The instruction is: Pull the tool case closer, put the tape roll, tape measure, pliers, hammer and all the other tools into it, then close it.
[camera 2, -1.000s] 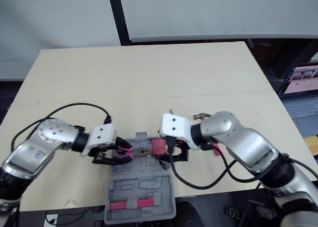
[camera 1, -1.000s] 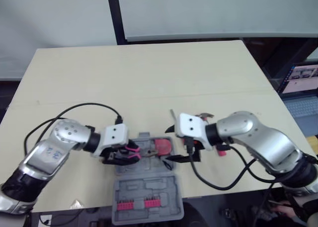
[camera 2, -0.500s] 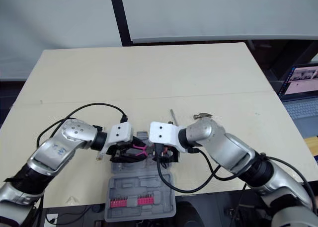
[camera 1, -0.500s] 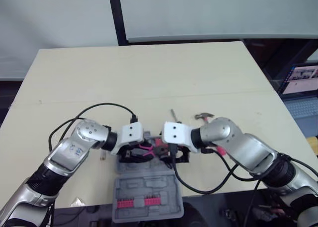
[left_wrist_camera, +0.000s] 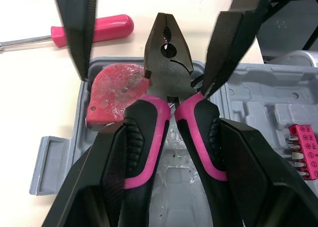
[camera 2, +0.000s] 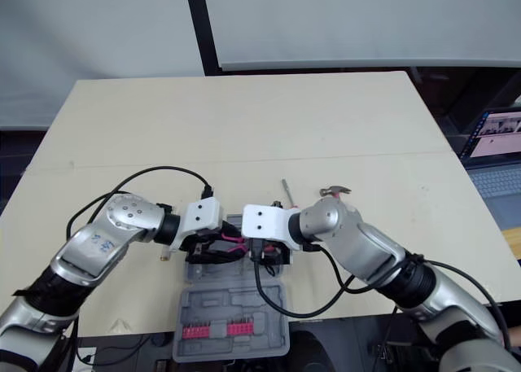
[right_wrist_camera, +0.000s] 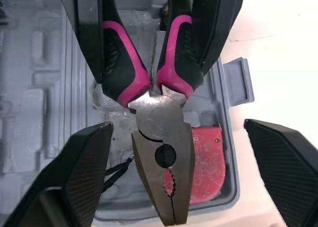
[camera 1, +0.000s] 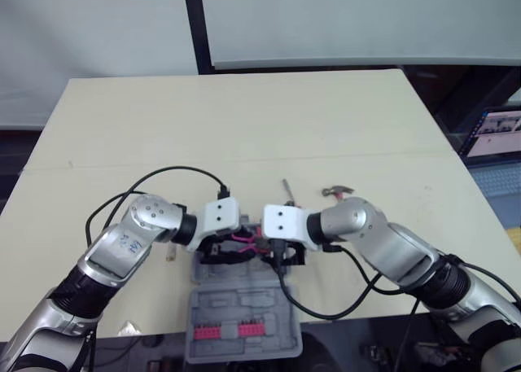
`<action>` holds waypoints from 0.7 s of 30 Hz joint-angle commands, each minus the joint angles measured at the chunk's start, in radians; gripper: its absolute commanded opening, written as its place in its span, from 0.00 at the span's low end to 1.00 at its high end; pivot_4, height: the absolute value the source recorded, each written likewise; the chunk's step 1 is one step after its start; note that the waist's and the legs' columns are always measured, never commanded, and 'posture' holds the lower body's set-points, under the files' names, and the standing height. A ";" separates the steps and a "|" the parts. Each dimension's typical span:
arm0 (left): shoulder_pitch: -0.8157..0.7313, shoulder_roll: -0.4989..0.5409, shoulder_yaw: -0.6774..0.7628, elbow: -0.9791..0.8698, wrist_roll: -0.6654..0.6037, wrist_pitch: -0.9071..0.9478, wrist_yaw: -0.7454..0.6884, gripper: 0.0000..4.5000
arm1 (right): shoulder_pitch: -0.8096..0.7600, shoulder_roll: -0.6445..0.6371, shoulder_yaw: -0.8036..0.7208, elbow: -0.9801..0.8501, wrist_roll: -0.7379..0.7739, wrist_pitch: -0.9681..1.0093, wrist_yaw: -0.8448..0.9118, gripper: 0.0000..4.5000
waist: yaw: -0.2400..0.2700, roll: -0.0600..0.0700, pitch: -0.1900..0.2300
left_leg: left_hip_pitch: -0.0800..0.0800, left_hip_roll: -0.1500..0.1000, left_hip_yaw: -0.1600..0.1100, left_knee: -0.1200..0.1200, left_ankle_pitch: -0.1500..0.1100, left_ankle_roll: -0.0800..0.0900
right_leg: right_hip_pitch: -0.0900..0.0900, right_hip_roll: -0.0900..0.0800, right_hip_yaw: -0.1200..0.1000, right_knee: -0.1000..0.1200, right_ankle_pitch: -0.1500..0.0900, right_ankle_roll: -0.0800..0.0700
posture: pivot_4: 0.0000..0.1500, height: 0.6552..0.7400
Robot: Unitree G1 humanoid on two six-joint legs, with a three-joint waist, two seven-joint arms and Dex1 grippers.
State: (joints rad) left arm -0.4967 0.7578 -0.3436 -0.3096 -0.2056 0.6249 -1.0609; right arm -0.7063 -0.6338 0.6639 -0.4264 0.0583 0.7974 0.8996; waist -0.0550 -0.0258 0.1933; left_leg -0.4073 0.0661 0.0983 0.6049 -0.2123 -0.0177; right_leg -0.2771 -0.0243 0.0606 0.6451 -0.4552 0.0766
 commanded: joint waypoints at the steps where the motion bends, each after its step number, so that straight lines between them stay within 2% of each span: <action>1: -0.019 -0.009 0.010 -0.028 0.001 -0.009 0.002 0.53 | 0.005 0.012 -0.011 -0.023 -0.007 -0.025 0.012 0.60 | 0.000 0.000 0.000 | 0.000 0.000 0.000 0.000 0.000 0.000 | 0.000 0.000 0.000 0.000 0.000 0.000 | 1.00 1.00; 4: -0.021 -0.022 0.011 -0.024 -0.003 -0.005 0.007 0.53 | 0.007 0.016 -0.016 -0.030 -0.005 -0.019 0.019 0.26 | 0.000 0.000 0.000 | 0.000 0.000 0.000 0.000 0.000 0.000 | 0.000 0.000 0.000 0.000 0.000 0.000 | 1.00 1.00; 5: -0.020 -0.024 0.012 -0.022 -0.004 -0.007 0.005 0.53 | 0.009 0.018 -0.023 -0.034 -0.002 -0.016 0.020 0.22 | 0.000 0.000 0.000 | 0.000 0.000 0.000 0.000 0.000 0.000 | 0.000 0.000 0.000 0.000 0.000 0.000 | 1.00 1.00; 7: -0.018 -0.024 0.018 -0.014 -0.007 -0.009 -0.001 0.53 | 0.012 0.019 -0.035 -0.043 0.005 -0.007 0.025 0.22 | 0.000 0.000 0.000 | 0.000 0.000 0.000 0.000 0.000 0.000 | 0.000 0.000 0.000 0.000 0.000 0.000 | 1.00 1.00; 9: 0.006 0.003 0.063 0.001 -0.052 -0.043 -0.058 0.75 | 0.012 0.009 -0.046 -0.066 0.015 0.005 0.035 0.22 | -0.001 0.000 0.000 | 0.000 0.000 0.000 0.000 0.000 0.000 | 0.000 0.000 0.000 0.000 0.000 0.000 | 1.00 1.00; 11: 0.042 0.045 0.105 0.013 -0.089 -0.104 -0.131 0.94 | 0.010 0.000 -0.051 -0.092 0.025 0.024 0.046 0.22 | -0.004 0.000 0.000 | 0.000 0.000 0.000 0.000 0.000 0.000 | 0.000 0.000 0.000 0.000 0.000 0.000 | 1.00 1.00; 12: 0.062 0.065 0.126 0.019 -0.103 -0.142 -0.163 1.00 | 0.009 -0.004 -0.052 -0.105 0.031 0.035 0.052 0.22 | -0.005 0.000 0.000 | 0.000 0.000 0.000 -0.001 0.000 0.000 | -0.001 0.000 0.000 0.000 0.000 0.000 | 1.00 1.00; 16: 0.186 0.151 0.311 0.163 -0.204 -0.331 -0.340 1.00 | -0.025 -0.001 -0.037 -0.162 0.057 0.128 0.063 0.22 | -0.008 0.000 0.000 | 0.000 0.001 0.000 -0.002 0.001 -0.001 | -0.002 0.000 0.000 0.001 0.000 0.000 | 1.00 1.00; 21: 0.269 0.186 0.335 0.292 -0.124 -0.569 -0.386 1.00 | -0.075 0.023 0.041 -0.196 0.056 0.270 0.039 0.22 | -0.002 0.000 0.000 | 0.000 0.000 0.000 -0.004 0.000 0.000 | -0.005 -0.002 -0.001 0.001 0.000 0.000 | 1.00 1.00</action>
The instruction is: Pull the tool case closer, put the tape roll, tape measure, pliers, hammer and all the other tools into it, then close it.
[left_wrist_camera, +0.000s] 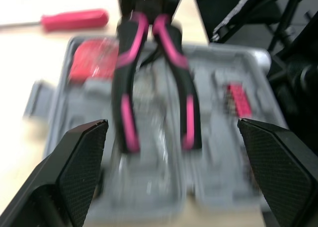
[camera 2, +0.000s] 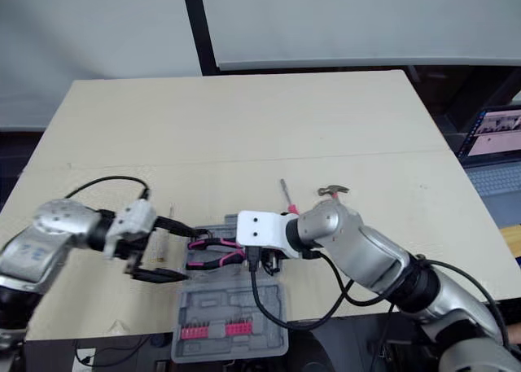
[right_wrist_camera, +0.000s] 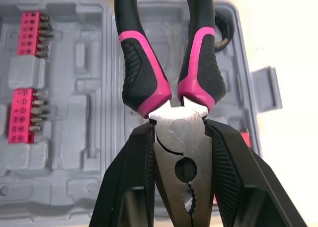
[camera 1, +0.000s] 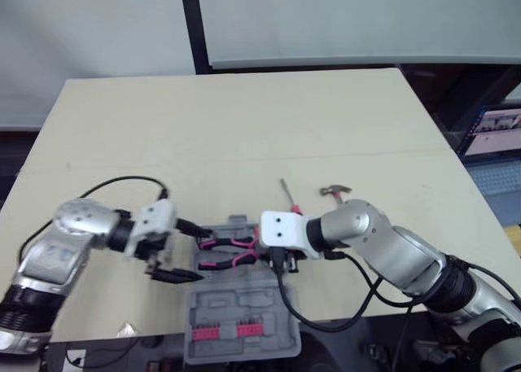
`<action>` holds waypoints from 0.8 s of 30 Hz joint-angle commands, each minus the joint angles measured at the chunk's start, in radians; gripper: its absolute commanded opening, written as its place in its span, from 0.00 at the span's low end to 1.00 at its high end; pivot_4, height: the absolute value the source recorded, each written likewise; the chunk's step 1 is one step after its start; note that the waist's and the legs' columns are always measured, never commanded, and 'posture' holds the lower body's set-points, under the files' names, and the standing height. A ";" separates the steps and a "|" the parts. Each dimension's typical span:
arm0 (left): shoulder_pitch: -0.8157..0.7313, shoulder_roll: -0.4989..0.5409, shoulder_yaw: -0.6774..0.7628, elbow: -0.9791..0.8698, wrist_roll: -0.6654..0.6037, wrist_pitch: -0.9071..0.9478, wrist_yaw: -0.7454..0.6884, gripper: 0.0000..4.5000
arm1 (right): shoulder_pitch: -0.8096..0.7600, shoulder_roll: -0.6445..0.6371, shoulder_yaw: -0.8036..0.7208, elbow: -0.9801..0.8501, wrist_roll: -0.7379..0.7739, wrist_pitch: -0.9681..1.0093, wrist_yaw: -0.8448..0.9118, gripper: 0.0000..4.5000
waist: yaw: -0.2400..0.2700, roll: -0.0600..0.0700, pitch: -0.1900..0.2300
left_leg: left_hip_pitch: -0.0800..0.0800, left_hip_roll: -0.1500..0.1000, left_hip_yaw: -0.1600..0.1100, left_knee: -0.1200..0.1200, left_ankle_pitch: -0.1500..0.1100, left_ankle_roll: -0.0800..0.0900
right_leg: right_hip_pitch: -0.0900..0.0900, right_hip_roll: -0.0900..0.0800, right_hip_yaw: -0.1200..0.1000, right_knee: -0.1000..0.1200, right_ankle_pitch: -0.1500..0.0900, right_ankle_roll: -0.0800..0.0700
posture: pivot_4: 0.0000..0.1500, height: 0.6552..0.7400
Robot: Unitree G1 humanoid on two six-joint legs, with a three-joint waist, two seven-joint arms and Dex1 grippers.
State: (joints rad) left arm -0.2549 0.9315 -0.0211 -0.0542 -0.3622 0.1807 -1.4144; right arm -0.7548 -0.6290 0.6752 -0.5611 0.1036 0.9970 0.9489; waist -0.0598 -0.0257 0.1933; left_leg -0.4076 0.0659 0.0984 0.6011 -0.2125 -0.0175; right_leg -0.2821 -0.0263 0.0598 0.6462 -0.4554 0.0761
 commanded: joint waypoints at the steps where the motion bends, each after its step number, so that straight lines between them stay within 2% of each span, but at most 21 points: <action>1: 0.040 0.014 0.012 0.061 0.050 -0.170 -0.038 1.00 | -0.039 0.032 0.049 -0.061 0.007 0.103 -0.022 0.22 | 0.003 -0.001 0.000 | 0.000 0.000 0.000 0.000 0.000 0.001 | -0.004 0.000 0.000 0.000 0.000 0.000 | 1.00 1.00; 5: 0.059 0.006 0.007 0.121 0.080 -0.259 -0.041 1.00 | -0.094 0.101 0.114 -0.059 0.000 0.208 -0.072 0.22 | -0.001 -0.001 -0.001 | -0.005 0.000 0.000 0.000 0.000 0.001 | -0.006 -0.001 0.000 0.003 0.000 0.000 | 1.00 1.00; 10: 0.041 -0.006 -0.004 0.166 0.102 -0.303 -0.042 1.00 | -0.137 0.125 0.191 -0.033 -0.012 0.263 -0.120 0.22 | -0.003 -0.001 -0.001 | -0.016 0.000 0.000 0.002 0.002 0.003 | -0.021 -0.001 -0.001 0.014 0.000 0.000 | 1.00 1.00; 24: 0.025 0.002 -0.003 0.260 0.146 -0.376 -0.032 1.00 | -0.177 0.185 0.233 0.067 0.000 0.276 -0.181 0.22 | -0.028 -0.001 -0.001 | -0.016 0.001 0.000 0.002 0.003 0.003 | -0.022 -0.001 -0.003 0.016 0.000 0.000 | 1.00 1.00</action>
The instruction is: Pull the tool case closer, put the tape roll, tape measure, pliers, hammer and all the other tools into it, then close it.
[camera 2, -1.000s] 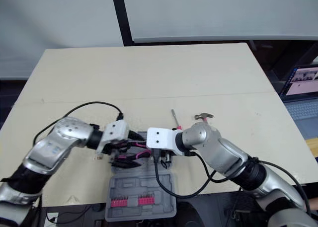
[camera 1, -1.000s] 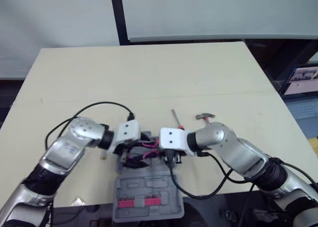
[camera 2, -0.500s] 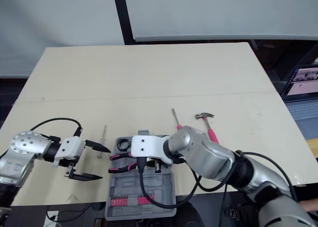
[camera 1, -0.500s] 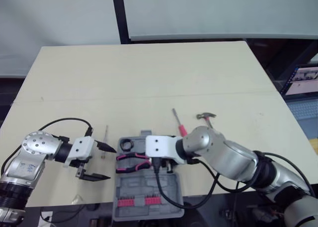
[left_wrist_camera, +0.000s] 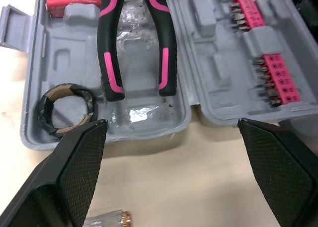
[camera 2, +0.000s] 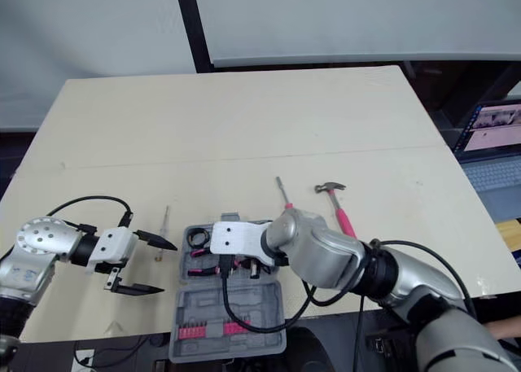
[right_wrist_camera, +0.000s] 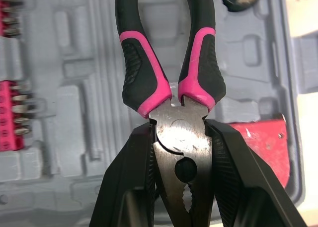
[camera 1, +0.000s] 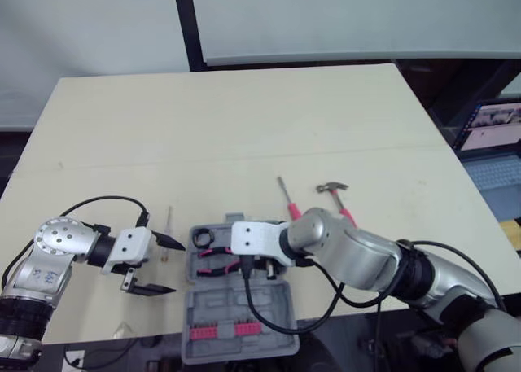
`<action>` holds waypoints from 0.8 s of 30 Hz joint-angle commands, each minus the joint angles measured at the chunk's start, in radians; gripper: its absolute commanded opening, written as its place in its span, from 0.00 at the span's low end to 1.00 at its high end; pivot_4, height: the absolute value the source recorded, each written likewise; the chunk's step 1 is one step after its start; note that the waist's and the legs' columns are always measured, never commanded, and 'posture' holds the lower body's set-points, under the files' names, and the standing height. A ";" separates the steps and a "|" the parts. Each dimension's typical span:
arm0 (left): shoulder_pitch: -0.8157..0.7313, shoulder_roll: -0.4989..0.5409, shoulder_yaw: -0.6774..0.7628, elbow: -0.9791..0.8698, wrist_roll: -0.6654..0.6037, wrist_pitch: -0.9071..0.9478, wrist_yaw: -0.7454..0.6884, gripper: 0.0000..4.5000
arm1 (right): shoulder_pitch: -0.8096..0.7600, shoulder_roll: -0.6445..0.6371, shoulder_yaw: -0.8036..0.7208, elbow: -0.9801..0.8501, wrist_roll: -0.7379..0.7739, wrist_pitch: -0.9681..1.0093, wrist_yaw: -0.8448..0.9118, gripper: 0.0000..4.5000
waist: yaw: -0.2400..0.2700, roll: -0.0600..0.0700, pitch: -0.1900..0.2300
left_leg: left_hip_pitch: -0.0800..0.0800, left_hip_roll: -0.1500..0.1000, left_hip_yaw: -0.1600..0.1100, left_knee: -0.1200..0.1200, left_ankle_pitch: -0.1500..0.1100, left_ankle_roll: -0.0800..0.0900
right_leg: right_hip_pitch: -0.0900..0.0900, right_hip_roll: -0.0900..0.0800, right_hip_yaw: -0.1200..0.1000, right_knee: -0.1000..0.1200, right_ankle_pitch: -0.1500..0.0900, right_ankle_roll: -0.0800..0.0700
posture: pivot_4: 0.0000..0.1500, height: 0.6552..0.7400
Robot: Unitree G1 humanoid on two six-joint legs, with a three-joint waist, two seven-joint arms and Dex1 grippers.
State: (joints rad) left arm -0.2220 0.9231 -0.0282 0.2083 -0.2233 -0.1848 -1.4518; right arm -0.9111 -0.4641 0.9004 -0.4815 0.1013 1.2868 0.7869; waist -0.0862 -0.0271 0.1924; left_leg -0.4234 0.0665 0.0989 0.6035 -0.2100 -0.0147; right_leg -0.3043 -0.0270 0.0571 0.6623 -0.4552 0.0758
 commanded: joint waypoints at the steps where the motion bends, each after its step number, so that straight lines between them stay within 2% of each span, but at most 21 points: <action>1: -0.009 0.010 0.003 -0.001 0.008 -0.010 0.006 1.00 | -0.022 0.024 0.010 -0.007 0.005 -0.013 -0.020 0.22 | -0.001 0.000 0.000 | 0.000 0.000 0.000 0.000 0.000 0.000 | 0.000 0.000 0.000 0.000 0.000 0.000 | 1.00 1.00; 8: 0.011 0.020 0.027 0.024 -0.003 -0.028 0.007 1.00 | -0.035 0.051 0.028 0.011 0.014 -0.023 -0.020 0.22 | -0.001 0.000 0.000 | 0.000 0.000 0.000 0.000 0.000 0.000 | 0.000 0.000 0.000 0.000 0.000 0.000 | 1.00 1.00; 24: 0.066 0.032 0.047 -0.075 -0.019 0.006 0.038 1.00 | -0.031 0.075 0.094 0.074 -0.020 -0.082 -0.045 0.22 | -0.002 0.000 0.000 | 0.000 0.000 0.000 0.000 0.000 0.000 | 0.000 0.000 -0.001 0.000 0.000 0.000 | 1.00 1.00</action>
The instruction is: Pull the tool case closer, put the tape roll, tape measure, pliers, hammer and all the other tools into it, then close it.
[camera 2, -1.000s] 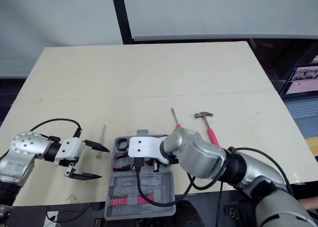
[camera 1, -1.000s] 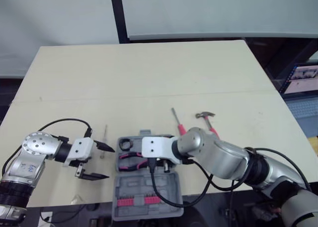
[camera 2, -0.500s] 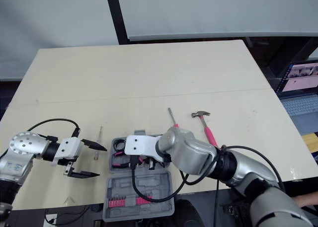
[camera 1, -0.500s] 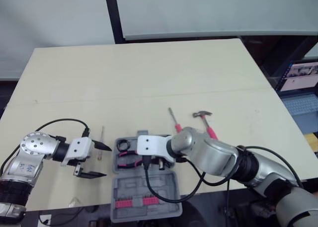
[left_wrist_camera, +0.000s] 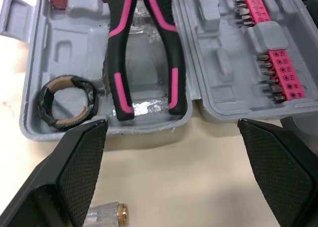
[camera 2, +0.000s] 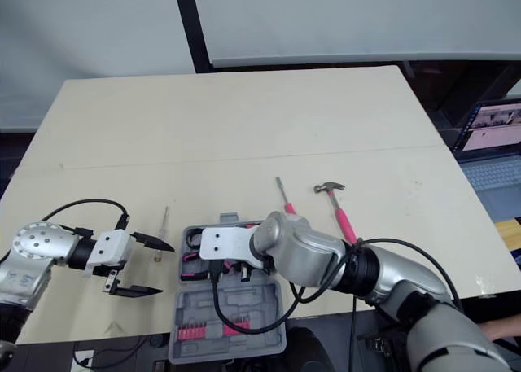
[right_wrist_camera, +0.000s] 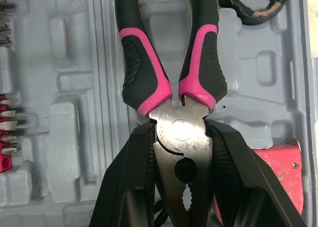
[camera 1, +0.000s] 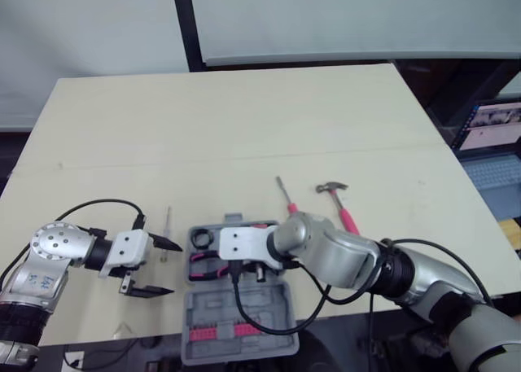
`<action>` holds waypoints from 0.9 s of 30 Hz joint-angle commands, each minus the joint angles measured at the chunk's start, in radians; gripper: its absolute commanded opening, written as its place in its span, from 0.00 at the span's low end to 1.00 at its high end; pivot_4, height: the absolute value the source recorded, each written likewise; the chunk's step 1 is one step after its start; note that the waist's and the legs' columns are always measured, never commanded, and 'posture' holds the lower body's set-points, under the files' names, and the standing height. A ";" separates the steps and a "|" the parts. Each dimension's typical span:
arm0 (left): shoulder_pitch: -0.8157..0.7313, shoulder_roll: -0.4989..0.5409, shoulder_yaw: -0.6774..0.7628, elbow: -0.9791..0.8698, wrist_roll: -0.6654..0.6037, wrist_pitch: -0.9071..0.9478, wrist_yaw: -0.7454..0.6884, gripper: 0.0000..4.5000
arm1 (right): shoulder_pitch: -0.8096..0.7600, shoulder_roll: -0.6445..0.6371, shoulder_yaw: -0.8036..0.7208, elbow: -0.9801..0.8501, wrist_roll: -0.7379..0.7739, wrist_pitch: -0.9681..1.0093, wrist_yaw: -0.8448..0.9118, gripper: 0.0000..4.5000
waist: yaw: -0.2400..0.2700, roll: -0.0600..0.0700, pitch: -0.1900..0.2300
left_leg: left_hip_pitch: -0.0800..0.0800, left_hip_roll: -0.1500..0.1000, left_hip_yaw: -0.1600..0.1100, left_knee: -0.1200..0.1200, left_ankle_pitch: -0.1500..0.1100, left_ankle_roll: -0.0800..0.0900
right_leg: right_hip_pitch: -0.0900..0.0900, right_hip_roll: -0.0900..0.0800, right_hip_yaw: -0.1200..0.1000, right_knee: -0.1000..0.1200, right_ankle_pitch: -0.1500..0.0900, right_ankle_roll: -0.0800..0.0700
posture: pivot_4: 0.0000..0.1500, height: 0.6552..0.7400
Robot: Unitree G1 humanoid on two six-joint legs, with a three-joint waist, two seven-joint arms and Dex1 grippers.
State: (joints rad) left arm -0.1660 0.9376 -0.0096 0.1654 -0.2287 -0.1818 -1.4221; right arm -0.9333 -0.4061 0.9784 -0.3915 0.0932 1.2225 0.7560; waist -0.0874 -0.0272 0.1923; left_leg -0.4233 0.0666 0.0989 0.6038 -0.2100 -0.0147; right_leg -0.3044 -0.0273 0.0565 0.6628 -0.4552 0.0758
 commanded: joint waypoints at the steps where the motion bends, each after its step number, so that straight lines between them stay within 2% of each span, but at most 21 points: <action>1: 0.012 0.018 0.027 -0.034 -0.013 0.004 0.011 1.00 | -0.008 0.018 0.021 -0.015 -0.014 -0.020 -0.015 0.22 | -0.001 0.000 0.000 | 0.000 0.000 0.000 0.000 0.000 0.000 | 0.000 0.000 0.000 0.000 0.000 0.000 | 1.00 1.00; 22: 0.005 0.021 0.025 -0.038 -0.010 0.007 0.038 1.00 | 0.009 0.031 0.026 0.042 -0.044 -0.059 0.001 0.22 | 0.000 0.000 0.000 | 0.000 0.000 0.000 0.000 0.000 0.000 | 0.000 0.000 0.000 0.001 0.000 0.000 | 1.00 1.00; 24: 0.001 0.018 0.023 -0.036 -0.011 0.008 0.039 1.00 | 0.011 0.031 0.009 0.024 -0.025 -0.052 0.016 0.46 | 0.001 0.000 0.000 | 0.000 0.000 0.000 0.000 0.000 0.000 | 0.000 0.000 0.000 0.001 0.000 0.000 | 1.00 1.00; 25: -0.001 0.017 0.022 -0.037 -0.011 0.009 0.040 1.00 | 0.011 0.028 0.002 0.015 -0.018 -0.054 0.023 0.53 | 0.001 0.000 0.000 | 0.000 0.000 0.000 0.000 0.000 0.000 | 0.000 0.000 0.000 0.001 0.000 0.000 | 1.00 1.00; 27: -0.004 0.012 0.022 -0.049 -0.018 0.022 0.045 1.00 | 0.013 0.025 -0.039 -0.008 0.010 -0.048 0.036 0.76 | 0.001 0.000 0.000 | 0.000 0.000 0.000 0.000 0.000 0.000 | 0.000 0.000 0.000 0.001 0.000 0.000 | 1.00 1.00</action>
State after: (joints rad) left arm -0.1620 0.9443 -0.0082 0.1401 -0.2289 -0.1677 -1.3850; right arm -0.9190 -0.3847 0.9952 -0.3463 0.0795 1.1729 0.7710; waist -0.0866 -0.0273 0.1922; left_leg -0.4231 0.0667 0.0989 0.6041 -0.2100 -0.0147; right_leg -0.3042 -0.0273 0.0562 0.6633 -0.4552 0.0759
